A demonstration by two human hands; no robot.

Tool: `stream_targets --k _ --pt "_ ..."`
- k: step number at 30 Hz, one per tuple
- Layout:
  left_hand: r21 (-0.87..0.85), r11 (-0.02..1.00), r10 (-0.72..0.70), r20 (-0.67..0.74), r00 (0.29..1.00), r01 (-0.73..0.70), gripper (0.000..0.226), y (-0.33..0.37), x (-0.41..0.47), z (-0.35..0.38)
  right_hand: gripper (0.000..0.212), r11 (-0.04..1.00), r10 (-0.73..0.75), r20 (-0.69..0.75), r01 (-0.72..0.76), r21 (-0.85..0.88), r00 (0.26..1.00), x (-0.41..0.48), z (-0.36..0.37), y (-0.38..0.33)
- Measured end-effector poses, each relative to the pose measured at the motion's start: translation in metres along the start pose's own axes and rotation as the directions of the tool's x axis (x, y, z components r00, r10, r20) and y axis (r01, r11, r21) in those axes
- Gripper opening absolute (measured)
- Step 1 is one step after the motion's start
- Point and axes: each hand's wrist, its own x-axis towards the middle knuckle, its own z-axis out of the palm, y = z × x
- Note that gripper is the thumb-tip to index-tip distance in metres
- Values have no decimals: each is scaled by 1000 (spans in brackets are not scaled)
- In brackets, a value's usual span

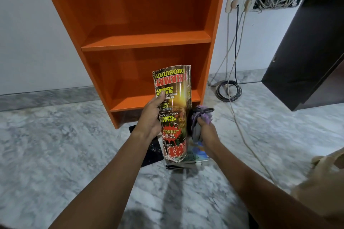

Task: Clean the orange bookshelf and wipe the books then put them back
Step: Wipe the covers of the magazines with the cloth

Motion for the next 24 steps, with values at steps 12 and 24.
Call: stream_targets --k 12,24 --pt "239 970 113 -238 965 -55 55 1 17 -33 34 996 42 399 -8 -85 916 -4 -41 -36" --pt "222 972 -61 -92 994 80 89 -2 14 21 24 73 -609 538 716 -694 583 -43 29 -35"
